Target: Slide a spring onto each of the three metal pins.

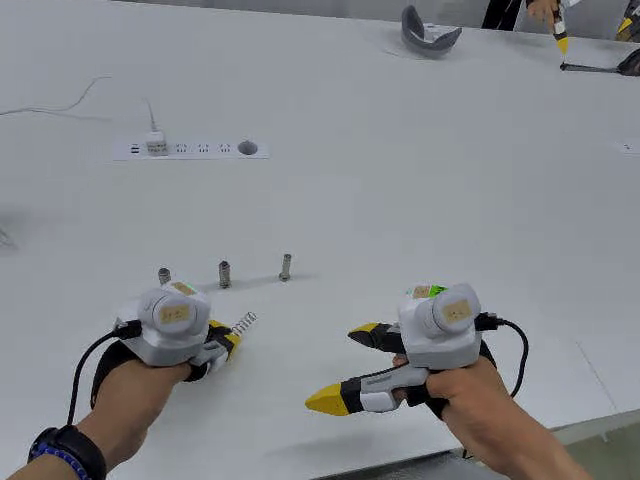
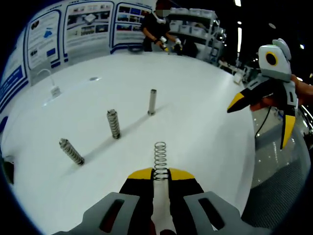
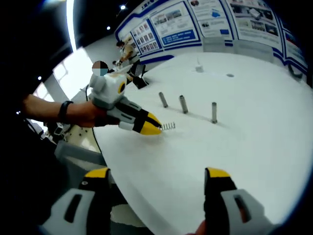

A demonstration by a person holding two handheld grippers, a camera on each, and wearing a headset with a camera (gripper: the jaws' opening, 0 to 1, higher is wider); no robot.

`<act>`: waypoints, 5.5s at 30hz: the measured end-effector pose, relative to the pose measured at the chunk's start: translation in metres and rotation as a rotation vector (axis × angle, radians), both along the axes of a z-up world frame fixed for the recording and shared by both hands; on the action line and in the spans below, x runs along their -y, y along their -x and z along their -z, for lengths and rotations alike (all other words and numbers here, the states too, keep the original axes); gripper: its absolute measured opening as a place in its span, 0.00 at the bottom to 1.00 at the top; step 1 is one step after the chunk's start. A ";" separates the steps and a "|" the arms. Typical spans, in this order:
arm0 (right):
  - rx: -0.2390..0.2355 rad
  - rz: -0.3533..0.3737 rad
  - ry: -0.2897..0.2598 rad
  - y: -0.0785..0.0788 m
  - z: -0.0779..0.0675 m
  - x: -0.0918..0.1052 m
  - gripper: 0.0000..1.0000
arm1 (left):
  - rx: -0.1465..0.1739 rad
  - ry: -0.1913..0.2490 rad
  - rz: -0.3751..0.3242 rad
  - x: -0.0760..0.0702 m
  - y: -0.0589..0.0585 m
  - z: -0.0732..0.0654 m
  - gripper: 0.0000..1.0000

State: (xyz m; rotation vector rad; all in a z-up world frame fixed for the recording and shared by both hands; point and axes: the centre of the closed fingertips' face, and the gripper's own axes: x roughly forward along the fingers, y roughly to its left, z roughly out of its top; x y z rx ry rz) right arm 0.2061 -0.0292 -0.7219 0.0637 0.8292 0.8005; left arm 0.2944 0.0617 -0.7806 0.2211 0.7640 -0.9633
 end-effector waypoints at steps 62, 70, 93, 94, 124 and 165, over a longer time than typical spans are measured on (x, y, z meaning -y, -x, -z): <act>-0.026 -0.186 -0.249 -0.039 -0.032 -0.125 0.54 | 0.117 0.095 -0.082 -0.096 0.037 -0.084 0.10; -0.035 -0.216 -0.289 -0.044 -0.040 -0.136 0.47 | 0.132 0.099 -0.070 -0.094 0.040 -0.091 0.10; -0.069 -0.257 -0.410 -0.043 -0.061 -0.154 0.18 | 0.153 0.105 0.040 -0.069 0.057 -0.105 0.10; -0.068 -0.258 -0.412 -0.042 -0.062 -0.154 0.17 | 0.154 0.103 0.043 -0.069 0.057 -0.105 0.10; 0.064 -0.561 -0.110 -0.042 -0.079 -0.142 0.12 | 0.177 0.123 0.158 -0.042 0.048 -0.113 0.10; 0.102 -0.815 0.106 -0.033 -0.073 -0.125 0.12 | 0.189 0.159 0.243 -0.019 0.050 -0.122 0.13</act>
